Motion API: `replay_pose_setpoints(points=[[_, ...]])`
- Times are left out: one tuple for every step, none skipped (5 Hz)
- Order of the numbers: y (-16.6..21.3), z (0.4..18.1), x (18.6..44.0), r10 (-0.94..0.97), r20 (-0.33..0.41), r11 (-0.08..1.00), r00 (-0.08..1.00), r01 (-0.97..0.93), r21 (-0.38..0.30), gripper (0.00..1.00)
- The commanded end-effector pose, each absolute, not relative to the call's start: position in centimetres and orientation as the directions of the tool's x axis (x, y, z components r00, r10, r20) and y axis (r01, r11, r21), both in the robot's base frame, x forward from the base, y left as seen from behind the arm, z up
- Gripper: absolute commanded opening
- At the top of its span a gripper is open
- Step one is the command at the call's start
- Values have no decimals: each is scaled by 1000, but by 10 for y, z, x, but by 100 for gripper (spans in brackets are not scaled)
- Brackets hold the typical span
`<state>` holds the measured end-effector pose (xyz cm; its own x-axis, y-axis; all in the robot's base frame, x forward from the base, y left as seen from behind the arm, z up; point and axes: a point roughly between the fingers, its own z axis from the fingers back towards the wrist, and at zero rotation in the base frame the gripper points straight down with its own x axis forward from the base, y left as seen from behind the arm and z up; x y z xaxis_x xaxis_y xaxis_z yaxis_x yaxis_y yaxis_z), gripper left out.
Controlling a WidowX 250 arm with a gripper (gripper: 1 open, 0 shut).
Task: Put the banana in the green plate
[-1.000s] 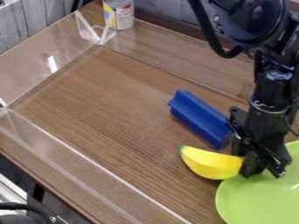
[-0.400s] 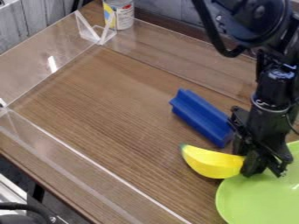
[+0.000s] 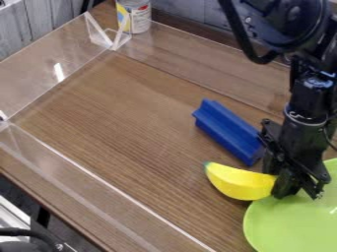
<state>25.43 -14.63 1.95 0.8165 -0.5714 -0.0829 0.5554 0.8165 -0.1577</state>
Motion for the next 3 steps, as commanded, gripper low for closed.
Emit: replay_pose_setpoints(points=[[-149, 9, 247, -605, -112, 792, 788, 581, -188, 0], [-149, 9, 247, -607, -115, 790, 786, 583, -190, 0], [-149, 8, 247, -609, -117, 789, 784, 584, -192, 0]])
